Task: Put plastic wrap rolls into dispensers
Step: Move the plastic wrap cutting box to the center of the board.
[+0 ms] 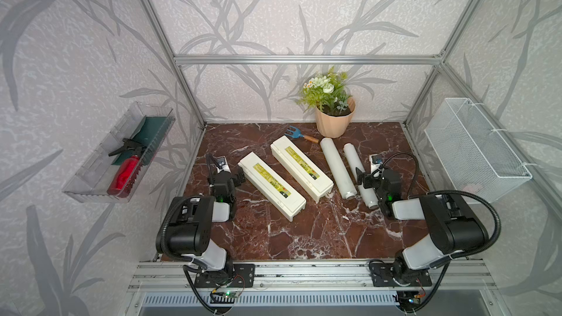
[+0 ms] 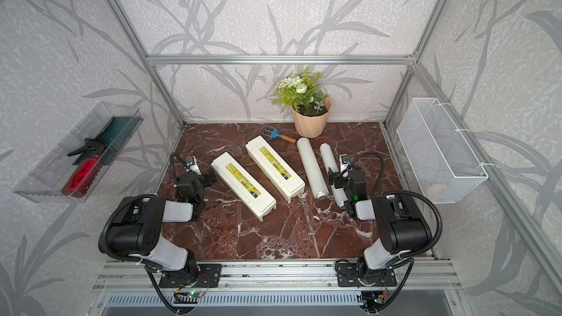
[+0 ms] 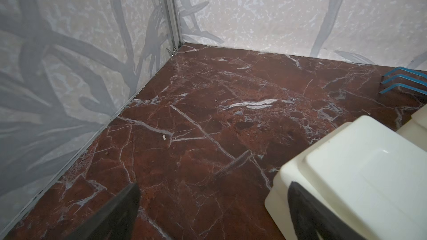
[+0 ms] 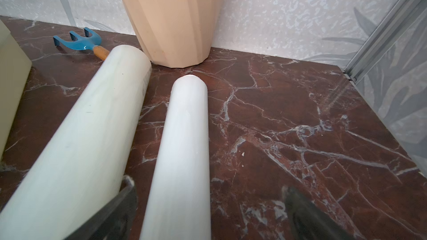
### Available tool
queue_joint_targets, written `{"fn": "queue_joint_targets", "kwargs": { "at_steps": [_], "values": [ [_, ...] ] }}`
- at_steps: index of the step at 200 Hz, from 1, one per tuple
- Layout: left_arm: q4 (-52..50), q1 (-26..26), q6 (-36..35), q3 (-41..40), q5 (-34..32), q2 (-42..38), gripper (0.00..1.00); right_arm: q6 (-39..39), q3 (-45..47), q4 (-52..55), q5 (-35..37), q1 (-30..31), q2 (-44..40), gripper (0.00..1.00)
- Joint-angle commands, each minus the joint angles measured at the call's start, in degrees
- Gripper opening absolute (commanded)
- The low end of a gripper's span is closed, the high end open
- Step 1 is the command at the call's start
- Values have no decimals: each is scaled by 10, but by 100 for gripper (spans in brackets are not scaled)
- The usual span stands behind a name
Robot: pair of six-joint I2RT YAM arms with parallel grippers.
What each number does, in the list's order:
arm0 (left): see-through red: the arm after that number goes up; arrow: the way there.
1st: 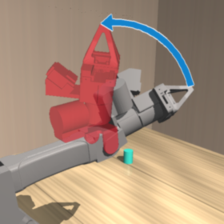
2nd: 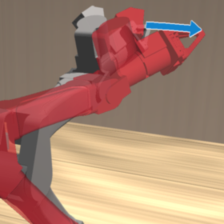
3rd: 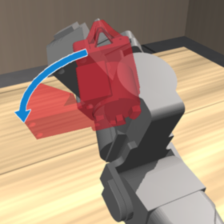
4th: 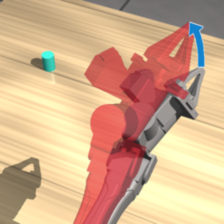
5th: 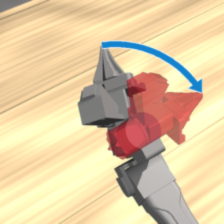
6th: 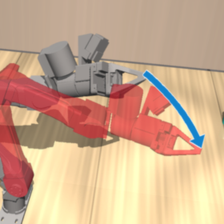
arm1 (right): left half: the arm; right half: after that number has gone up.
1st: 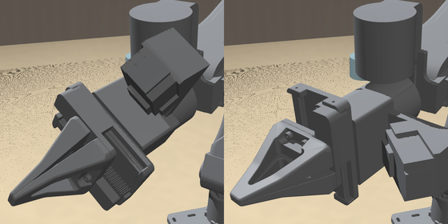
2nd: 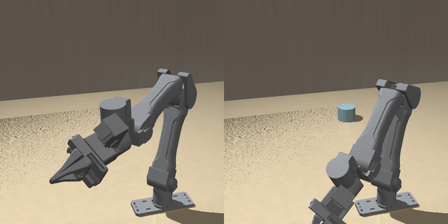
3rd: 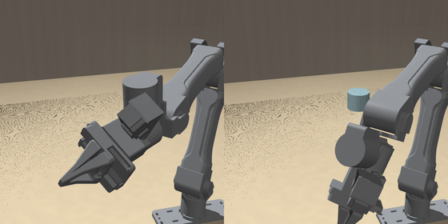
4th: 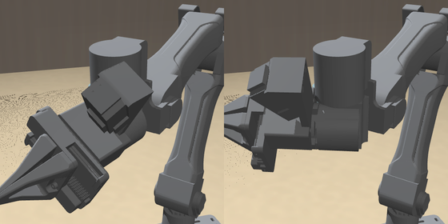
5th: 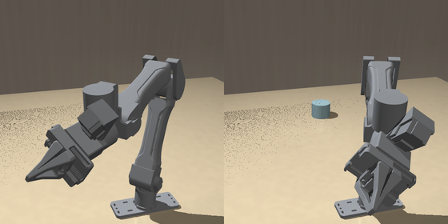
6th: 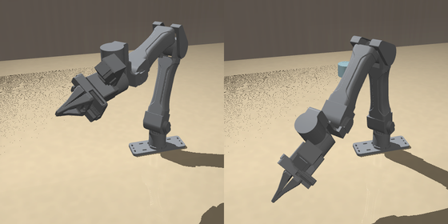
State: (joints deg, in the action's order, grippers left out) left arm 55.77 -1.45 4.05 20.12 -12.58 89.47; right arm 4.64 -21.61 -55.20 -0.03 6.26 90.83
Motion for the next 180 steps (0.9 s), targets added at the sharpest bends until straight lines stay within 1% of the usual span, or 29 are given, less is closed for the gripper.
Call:
{"fn": "queue_joint_targets", "kwargs": {
  "at_steps": [1,112,122,139,153,161,169,177,180],
  "values": [
    [-10,4,-16,12,19,3,99,7,1,-8,5,0,1,99],
    [-6,2,-12,8,23,1,99,5,1,-7,4,-2,0,99],
    [-3,1,-10,7,18,0,99,3,7,-16,12,-1,-2,99],
    [-16,0,-4,9,7,-13,99,0,16,-33,23,-1,-7,99],
    [-30,0,-5,8,6,-30,98,7,25,-39,10,-1,-22,99],
    [-58,0,-4,12,5,-53,97,8,28,-24,7,1,-48,99],
    [-96,0,-2,18,-1,-87,98,13,21,18,5,5,-90,99],
    [-156,0,1,32,-10,-128,98,26,-5,104,-5,13,-147,99],
    [-176,0,3,38,-12,-145,99,34,-20,152,-13,17,-166,99]
  ]
}}
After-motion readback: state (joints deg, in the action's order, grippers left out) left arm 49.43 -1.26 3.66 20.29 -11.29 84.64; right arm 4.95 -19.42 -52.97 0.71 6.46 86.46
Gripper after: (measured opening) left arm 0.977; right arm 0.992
